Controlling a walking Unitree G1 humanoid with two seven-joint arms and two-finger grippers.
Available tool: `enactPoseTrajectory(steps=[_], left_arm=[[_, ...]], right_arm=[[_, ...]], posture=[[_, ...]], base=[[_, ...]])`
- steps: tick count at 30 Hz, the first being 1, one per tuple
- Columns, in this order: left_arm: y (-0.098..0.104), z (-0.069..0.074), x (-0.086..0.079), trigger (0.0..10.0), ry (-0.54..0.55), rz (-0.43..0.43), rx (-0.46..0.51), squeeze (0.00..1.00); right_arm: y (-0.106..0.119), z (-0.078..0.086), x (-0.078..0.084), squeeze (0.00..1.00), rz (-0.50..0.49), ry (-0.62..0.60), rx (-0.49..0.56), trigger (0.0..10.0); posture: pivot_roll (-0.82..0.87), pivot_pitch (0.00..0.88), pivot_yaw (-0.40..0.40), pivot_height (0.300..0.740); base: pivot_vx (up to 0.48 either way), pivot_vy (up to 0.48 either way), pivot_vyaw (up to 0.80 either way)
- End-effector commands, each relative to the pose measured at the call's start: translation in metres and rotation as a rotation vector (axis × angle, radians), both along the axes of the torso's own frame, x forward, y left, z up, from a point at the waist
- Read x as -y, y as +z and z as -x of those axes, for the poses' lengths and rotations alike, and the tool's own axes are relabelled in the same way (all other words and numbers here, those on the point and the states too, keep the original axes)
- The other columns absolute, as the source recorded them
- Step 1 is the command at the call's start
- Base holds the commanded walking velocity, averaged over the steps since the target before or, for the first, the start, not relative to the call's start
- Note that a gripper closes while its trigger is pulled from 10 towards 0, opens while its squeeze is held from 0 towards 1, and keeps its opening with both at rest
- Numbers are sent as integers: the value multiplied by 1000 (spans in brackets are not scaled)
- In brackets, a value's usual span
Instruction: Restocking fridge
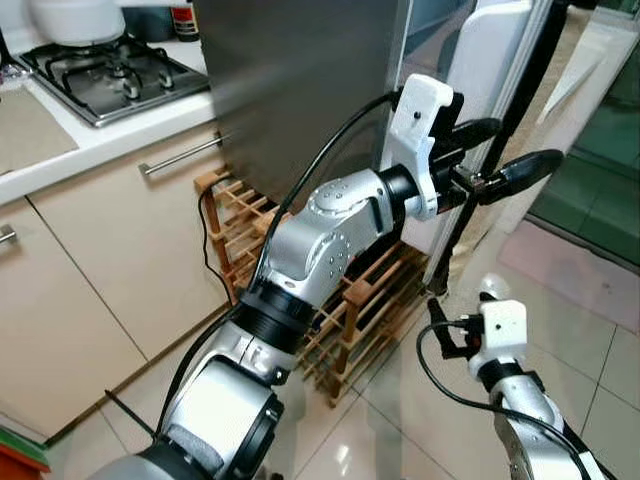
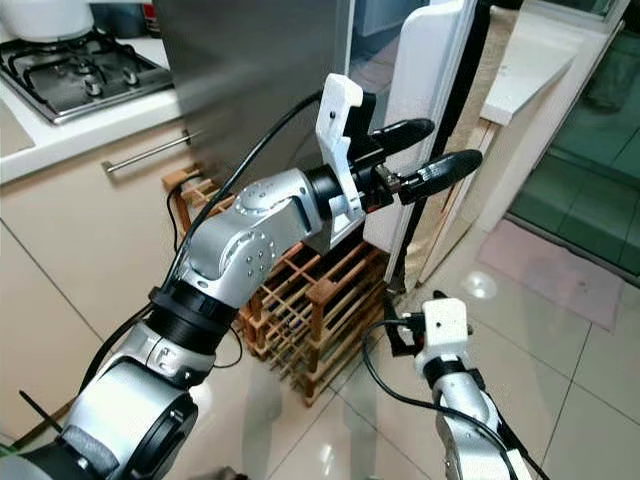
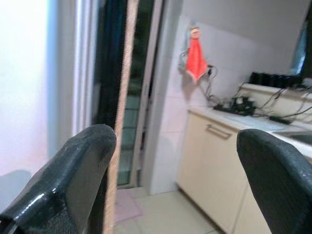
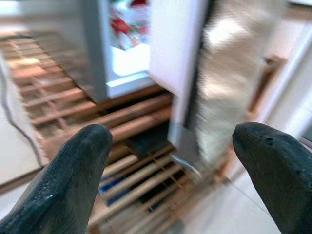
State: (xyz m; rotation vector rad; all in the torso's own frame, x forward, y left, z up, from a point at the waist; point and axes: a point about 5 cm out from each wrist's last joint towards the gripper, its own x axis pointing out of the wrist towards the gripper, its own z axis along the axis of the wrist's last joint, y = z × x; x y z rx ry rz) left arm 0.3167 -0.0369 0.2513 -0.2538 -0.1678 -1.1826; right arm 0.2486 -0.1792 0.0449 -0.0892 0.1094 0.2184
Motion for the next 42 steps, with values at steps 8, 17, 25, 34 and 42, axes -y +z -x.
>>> enactPoseTrajectory(steps=[8, 17, 25, 34, 42], left_arm=[[-28, -1, -14, 10000, 100, -10, -78, 0], [-86, -10, -48, 10000, 360, -347, 63, 0], [-125, -25, -94, 10000, 624, -453, -64, 0], [-164, -26, -155, 10000, 980, -617, -124, 0], [-172, -22, -156, 10000, 984, -610, -125, 0]], right_arm=[[18, -19, -46, 0, -83, 242, -13, 10000], [41, -54, -26, 0, 1, 88, 104, 10000], [47, -65, -5, 0, 66, 2, 130, 10000], [43, -62, 29, 0, 131, -117, 123, 10000], [36, -42, 85, 0, 214, -288, 99, 10000]], posture=[[60, 7, 3, 732], [76, 6, 14, 732], [80, 10, 11, 732], [68, 17, 8, 732], [51, 25, 7, 732]], base=[[0, 0, 0], [0, 0, 0], [0, 0, 0], [0, 0, 0], [0, 0, 0]])
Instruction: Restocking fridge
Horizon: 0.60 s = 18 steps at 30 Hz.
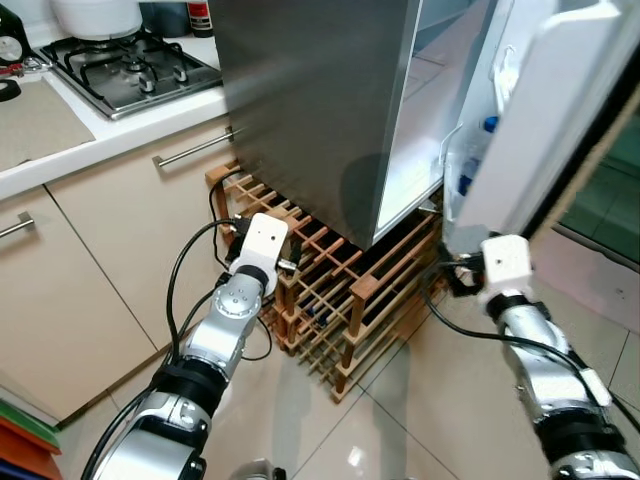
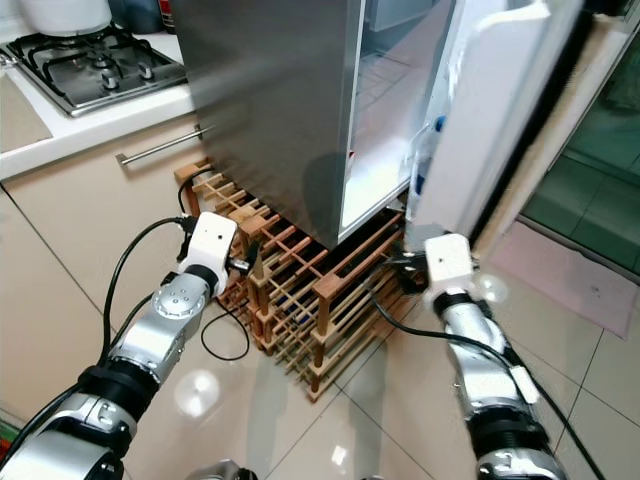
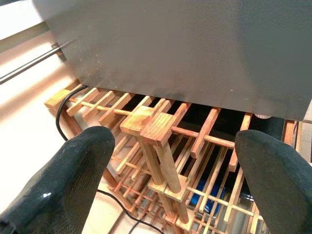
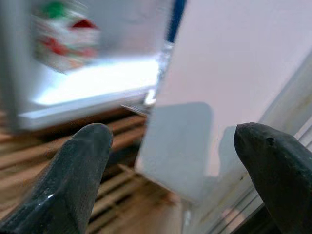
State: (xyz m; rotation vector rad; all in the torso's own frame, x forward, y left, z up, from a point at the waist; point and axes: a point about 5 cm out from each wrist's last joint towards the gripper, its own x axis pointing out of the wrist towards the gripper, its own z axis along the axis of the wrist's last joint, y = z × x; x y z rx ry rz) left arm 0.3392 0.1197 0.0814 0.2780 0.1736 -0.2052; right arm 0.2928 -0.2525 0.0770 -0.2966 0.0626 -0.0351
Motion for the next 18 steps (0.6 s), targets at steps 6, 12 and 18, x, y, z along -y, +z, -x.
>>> enactPoseTrajectory(steps=[6, 12, 18], left_arm=[[2, -2, 4, 10000, 12, 5, 22, 0], [4, -4, 5, 10000, 11, 10, 32, 0], [9, -4, 10, 10000, -1, 44, 71, 0]], right_arm=[[9, 17, 51, 0, 50, -166, 30, 10000], [10, 21, 56, 0, 58, -178, 44, 10000], [22, 7, 7, 0, -22, 2, 144, 10000]], posture=[[43, 27, 9, 732], [35, 27, 8, 732], [41, 28, 6, 732]], base=[[0, 0, 0], [0, 0, 0], [0, 0, 0]])
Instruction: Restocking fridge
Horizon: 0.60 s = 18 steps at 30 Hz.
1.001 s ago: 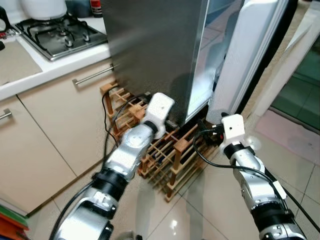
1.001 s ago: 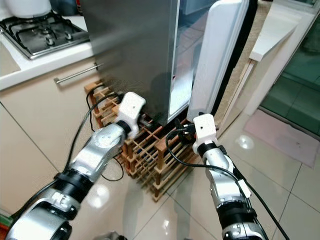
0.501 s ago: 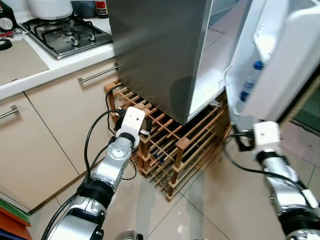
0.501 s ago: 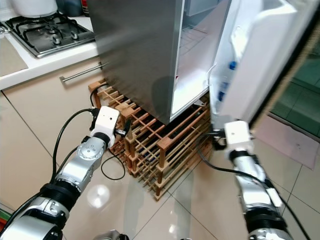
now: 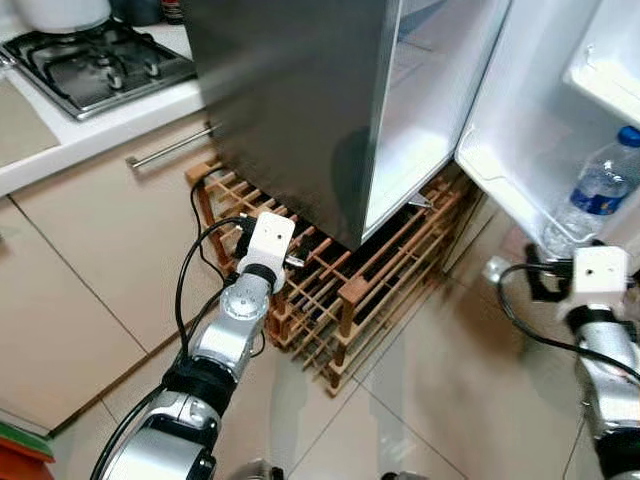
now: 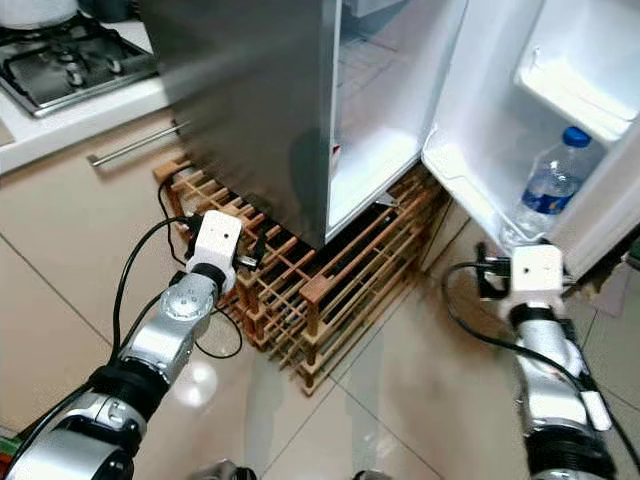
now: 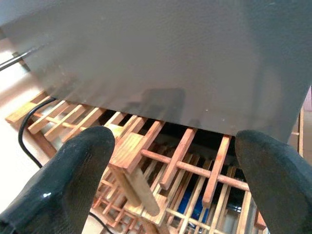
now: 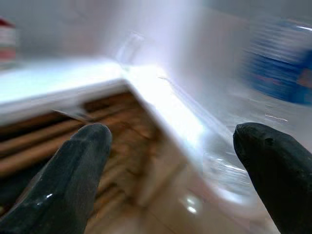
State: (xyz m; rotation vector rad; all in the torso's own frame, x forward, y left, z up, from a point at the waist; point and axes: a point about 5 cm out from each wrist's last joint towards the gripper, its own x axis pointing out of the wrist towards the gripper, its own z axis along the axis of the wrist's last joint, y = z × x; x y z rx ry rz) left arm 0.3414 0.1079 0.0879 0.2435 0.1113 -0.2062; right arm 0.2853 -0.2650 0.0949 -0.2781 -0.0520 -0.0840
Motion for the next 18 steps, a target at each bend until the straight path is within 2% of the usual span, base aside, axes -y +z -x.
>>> enactPoseTrajectory(steps=[1, 2, 3, 4, 5, 7, 10, 15, 18], left_arm=[[3, -2, -2, 10000, 5, 5, 15, 0], [4, -2, -2, 10000, 8, 11, 20, 0], [4, -2, -2, 10000, 8, 11, 20, 0], [5, -2, -2, 10000, 12, 18, 30, 0], [5, -2, -2, 10000, 12, 18, 30, 0], [8, -1, -3, 10000, 18, 33, 44, 0], [12, 3, -4, 10000, 25, 104, 78, 0], [12, 10, -3, 10000, 24, 128, 84, 0], [11, 16, 0, 10000, 27, 148, 85, 0]], right_arm=[[6, -2, -11, 0, -11, 51, 32, 10000], [7, -3, -18, 0, -22, 71, 44, 10000], [7, -3, -18, 0, -22, 71, 44, 10000], [9, -4, -29, 0, -46, 99, 57, 10000], [9, -4, -29, 0, -46, 99, 57, 10000], [9, -5, -42, 0, -78, 123, 61, 10000], [6, -2, -65, 0, -155, 138, 52, 10000], [1, 1, -75, 0, -174, 146, 36, 10000], [0, 1, -78, 0, -177, 141, 28, 10000]], posture=[[41, 28, 6, 732], [41, 28, 7, 732], [41, 28, 7, 732], [44, 28, 6, 732], [44, 28, 6, 732], [47, 27, 6, 732], [48, 26, 7, 732], [49, 26, 9, 732], [58, 29, 11, 732]], base=[[0, 0, 0], [0, 0, 0], [0, 0, 0], [0, 0, 0], [0, 0, 0], [0, 0, 0], [0, 0, 0], [0, 0, 0], [0, -441, 358]])
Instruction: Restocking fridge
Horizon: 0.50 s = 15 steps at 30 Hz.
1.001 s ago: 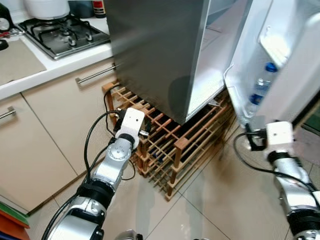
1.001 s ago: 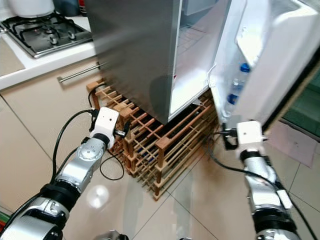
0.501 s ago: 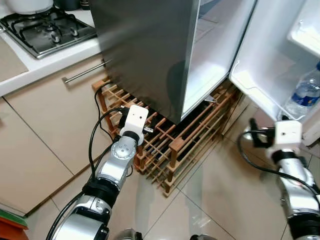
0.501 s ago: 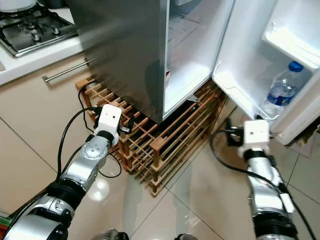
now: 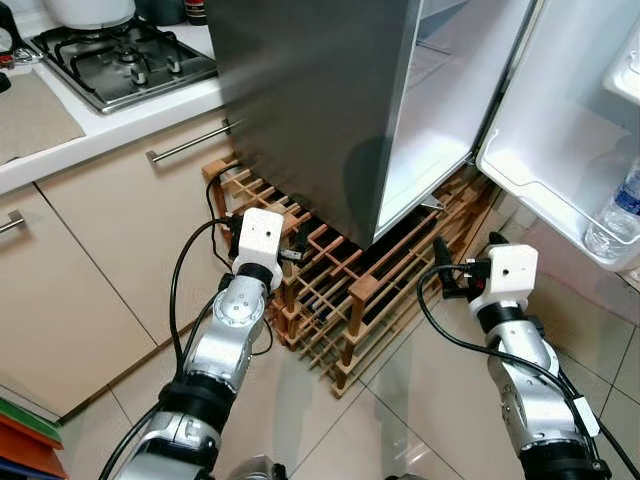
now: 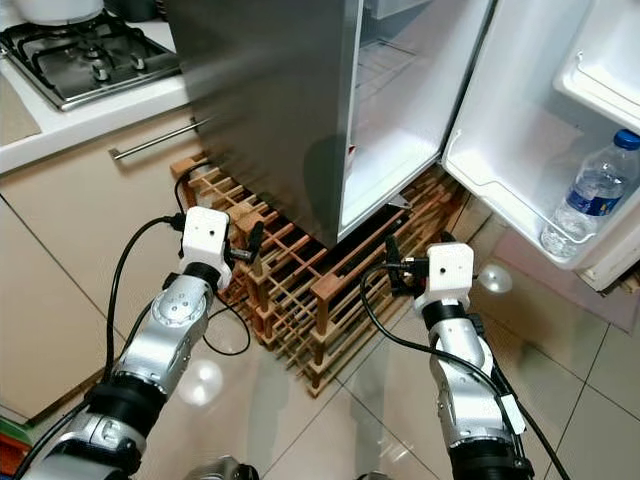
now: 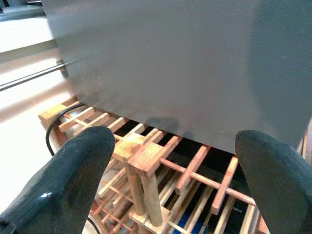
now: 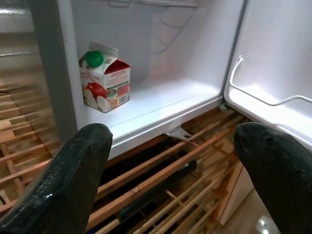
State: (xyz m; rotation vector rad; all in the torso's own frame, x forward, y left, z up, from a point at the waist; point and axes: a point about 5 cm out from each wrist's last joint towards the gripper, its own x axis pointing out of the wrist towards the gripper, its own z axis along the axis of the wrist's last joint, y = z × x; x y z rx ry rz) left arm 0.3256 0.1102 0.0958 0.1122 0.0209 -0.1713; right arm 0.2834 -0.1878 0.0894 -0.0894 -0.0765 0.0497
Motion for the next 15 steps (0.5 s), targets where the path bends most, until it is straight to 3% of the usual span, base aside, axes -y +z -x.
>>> enactPoseTrajectory(steps=[1, 15], left_arm=[[3, 2, 2, 10000, 1, 21, 6, 0], [7, 5, 5, 10000, 17, 38, -2, 0]], right_arm=[[6, -2, -1, 0, 4, -8, 14, 10000], [9, -7, 2, 0, 32, -23, -3, 10000]], posture=[[61, 27, 11, 732], [61, 19, 7, 732]], base=[[0, -480, 650], [0, -475, 645]])
